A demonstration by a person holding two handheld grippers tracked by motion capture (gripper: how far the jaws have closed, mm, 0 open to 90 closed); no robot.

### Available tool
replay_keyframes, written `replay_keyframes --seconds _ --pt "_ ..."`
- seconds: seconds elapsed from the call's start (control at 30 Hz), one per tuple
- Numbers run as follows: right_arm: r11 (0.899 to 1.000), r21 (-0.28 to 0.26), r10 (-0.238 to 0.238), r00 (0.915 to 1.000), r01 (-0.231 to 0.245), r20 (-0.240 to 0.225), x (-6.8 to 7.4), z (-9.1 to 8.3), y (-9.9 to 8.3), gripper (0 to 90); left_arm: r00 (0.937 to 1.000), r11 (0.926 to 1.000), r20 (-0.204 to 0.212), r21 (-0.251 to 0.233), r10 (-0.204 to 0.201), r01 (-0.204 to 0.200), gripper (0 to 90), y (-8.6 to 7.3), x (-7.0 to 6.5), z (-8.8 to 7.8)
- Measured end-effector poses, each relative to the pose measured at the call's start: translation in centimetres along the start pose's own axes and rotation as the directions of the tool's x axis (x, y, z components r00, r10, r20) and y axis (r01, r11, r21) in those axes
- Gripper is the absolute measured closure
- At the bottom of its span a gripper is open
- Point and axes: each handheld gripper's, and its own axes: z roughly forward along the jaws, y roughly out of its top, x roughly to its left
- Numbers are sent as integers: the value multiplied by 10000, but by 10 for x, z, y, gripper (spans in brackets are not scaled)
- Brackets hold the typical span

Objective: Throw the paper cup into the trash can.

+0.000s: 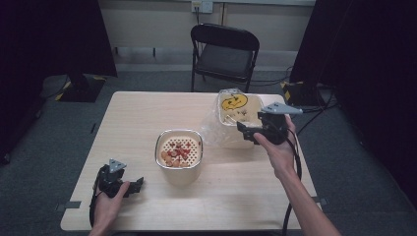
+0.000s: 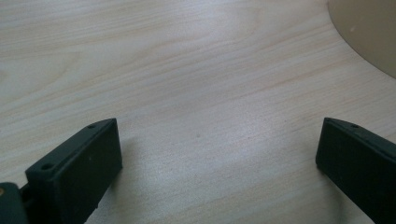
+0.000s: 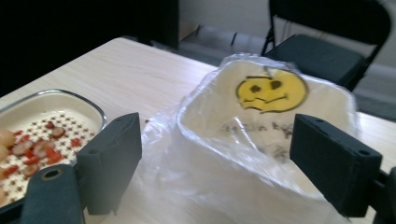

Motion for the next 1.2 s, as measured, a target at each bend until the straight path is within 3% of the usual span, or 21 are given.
replay_keyframes --seconds 0.03,0.27,0.3,0.53,0.57,1.0,1.2 --pt "9997 30 260 9996 -260 -137 -2 -7 -9 139 10000 10000 -2 -2 1 -1 0 0 0 0" --pt "9982 355 510 9975 -493 -494 -2 -22 -38 139 10000 10000 -3 -2 -2 2 0 0 0 0" --pt "9957 416 860 9939 -833 -689 -4 -26 -47 139 10000 10000 -7 2 -9 9 0 0 0 0" --pt "9935 628 983 9936 -948 -551 -8 -34 -74 139 10000 10000 -19 -2 -11 11 0 0 0 0" --pt "9917 722 1107 9924 -1066 -546 -10 -35 -85 139 10000 10000 -26 10 -1 1 0 0 0 0" --pt "9776 1621 1409 9896 -1344 -292 -18 -17 -141 140 10000 10000 -16 0 -9 9 0 0 0 0" --pt "9704 2091 1192 9927 -1208 205 -23 -5 -166 142 10000 10000 -25 15 6 -6 0 0 0 0"
